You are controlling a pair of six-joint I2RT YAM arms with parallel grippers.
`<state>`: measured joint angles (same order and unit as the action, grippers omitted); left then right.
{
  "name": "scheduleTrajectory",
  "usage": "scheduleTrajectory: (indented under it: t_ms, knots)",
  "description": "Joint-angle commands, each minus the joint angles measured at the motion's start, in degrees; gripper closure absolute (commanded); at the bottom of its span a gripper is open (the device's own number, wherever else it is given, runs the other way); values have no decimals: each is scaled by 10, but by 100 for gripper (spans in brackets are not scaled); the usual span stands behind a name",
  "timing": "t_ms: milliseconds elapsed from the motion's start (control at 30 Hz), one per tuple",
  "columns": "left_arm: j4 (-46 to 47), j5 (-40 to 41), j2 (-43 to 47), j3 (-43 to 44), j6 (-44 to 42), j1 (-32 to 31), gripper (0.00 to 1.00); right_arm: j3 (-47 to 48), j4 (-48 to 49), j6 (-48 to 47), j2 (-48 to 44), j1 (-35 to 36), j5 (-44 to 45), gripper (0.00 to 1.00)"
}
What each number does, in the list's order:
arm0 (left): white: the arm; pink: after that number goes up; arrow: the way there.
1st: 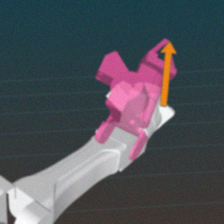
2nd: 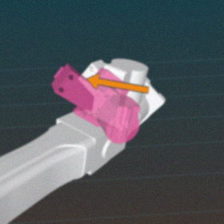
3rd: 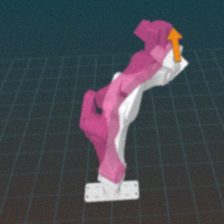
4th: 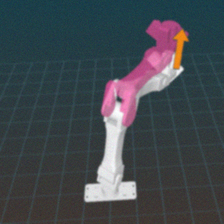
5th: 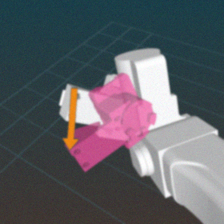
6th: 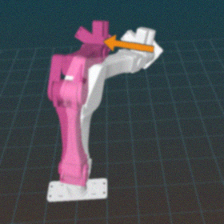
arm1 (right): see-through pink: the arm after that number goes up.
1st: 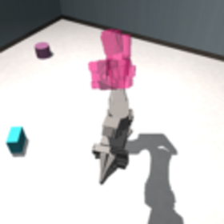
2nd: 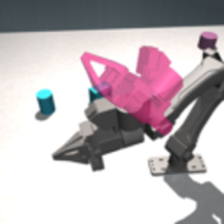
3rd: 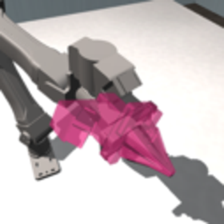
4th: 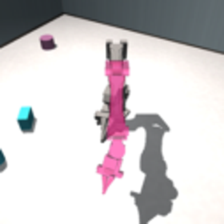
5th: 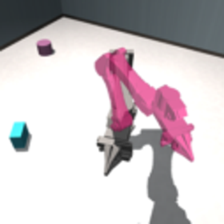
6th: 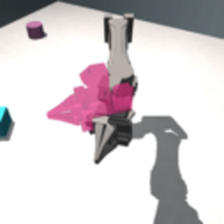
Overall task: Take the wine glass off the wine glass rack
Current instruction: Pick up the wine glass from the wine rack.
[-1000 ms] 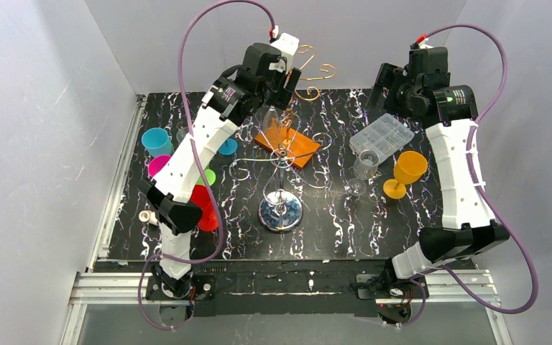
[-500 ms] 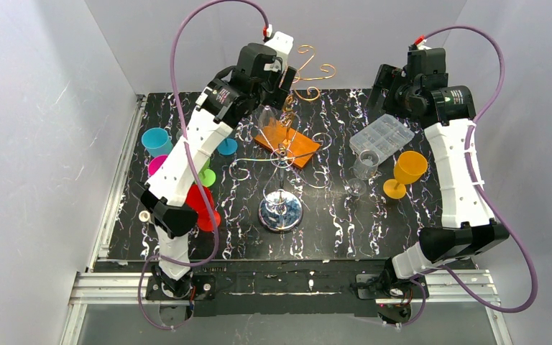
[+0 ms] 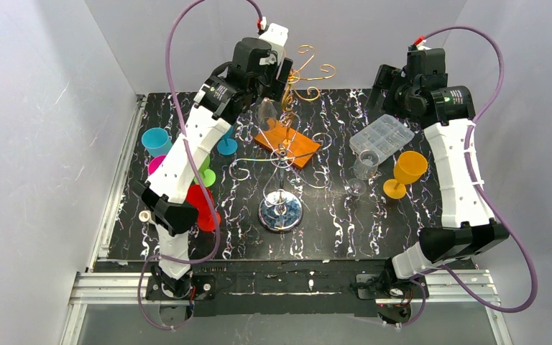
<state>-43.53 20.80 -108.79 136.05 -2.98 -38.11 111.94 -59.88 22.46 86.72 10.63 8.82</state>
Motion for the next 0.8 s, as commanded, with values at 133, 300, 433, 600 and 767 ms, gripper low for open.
scheduleTrajectory:
  t_ms: [133, 300, 433, 600, 767]
  knots:
    - [39, -57, -16, 35, 3, 2, 66, 10, 15, -5, -19, 4, 4, 2]
    - [46, -101, -14, 34, 12, 1, 66, 10, 16, -4, -20, 4, 3, 2]
    - [48, -129, -8, 30, 20, 0, 66, 7, 21, -4, -24, 4, -4, 2]
    - [30, -166, 20, 22, 58, -5, 68, -31, 81, -7, -47, 4, -129, 2]
    - [13, -193, 49, 7, 108, -6, 69, -115, 166, 2, -87, 15, -232, 2]
